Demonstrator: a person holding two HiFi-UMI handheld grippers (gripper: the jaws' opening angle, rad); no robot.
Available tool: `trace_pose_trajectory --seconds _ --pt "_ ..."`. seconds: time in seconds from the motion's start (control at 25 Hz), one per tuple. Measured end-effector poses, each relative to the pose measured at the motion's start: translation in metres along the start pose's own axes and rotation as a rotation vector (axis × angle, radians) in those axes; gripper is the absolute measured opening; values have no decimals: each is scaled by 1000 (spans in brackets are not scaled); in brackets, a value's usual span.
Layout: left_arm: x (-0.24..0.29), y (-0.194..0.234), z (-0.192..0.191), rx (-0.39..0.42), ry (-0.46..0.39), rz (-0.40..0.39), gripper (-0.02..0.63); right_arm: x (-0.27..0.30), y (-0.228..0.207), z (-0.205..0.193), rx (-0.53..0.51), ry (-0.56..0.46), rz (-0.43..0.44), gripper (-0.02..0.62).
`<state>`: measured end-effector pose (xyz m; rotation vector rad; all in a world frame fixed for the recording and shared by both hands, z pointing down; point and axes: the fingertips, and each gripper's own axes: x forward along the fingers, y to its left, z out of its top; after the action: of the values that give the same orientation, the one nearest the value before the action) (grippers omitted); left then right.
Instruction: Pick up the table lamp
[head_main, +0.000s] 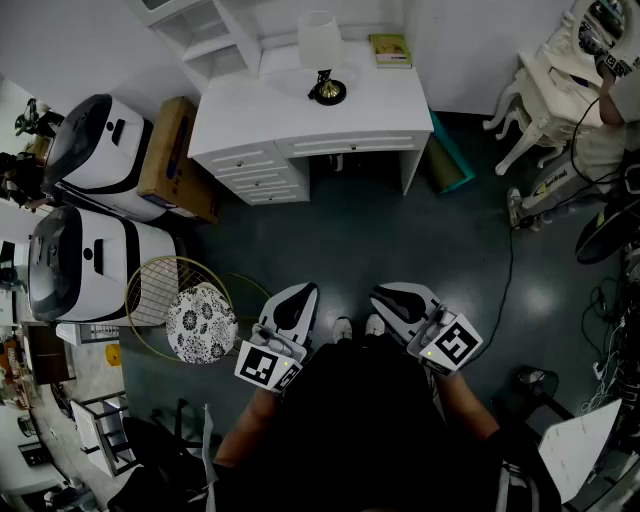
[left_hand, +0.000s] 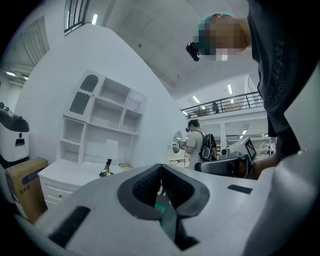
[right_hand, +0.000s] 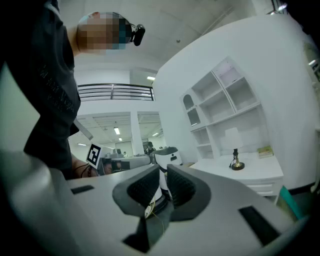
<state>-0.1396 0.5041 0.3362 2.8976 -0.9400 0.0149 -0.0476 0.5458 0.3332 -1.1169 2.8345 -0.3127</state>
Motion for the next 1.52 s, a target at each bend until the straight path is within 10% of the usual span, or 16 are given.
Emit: trace_pose_trajectory --seconds 0.72,1.52 --pt "23 -11 -15 -24 15 19 18 -17 -19 -7 -23 -12 39 37" --pt "127 145 -10 -65 -2 -13 18 121 -139 4 71 41 49 37"
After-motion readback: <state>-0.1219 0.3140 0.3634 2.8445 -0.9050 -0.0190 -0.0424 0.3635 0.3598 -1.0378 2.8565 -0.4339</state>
